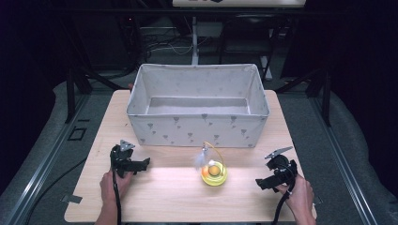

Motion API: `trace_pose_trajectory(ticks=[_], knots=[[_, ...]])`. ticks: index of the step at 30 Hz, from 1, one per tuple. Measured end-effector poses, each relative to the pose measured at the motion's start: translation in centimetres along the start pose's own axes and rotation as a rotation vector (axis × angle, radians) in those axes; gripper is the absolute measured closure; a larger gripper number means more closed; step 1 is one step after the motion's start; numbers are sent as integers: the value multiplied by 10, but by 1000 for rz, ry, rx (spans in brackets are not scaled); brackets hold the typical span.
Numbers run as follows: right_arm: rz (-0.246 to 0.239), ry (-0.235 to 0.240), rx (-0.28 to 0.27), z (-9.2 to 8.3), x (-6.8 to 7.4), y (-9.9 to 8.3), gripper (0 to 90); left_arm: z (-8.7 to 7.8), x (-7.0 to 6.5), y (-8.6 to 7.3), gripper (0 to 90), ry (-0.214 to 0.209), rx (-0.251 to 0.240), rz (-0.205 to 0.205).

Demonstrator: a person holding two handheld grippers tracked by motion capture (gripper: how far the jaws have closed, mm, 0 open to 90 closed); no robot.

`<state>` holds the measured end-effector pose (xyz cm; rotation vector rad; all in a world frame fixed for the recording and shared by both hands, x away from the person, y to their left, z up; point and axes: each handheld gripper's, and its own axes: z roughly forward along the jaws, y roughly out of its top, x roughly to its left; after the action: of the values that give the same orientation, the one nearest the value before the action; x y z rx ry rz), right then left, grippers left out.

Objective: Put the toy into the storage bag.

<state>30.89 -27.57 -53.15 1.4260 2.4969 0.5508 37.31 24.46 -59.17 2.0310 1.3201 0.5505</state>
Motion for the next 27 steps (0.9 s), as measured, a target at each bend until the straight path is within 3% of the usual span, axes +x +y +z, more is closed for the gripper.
trace_pose_trajectory(ticks=[12,27], knots=[[-44,-2,40,-3,15,9,0,0,0,0,1,1,-2,2],[-189,15,95,-9,36,35,0,0,0,0,1,0,-2,1]])
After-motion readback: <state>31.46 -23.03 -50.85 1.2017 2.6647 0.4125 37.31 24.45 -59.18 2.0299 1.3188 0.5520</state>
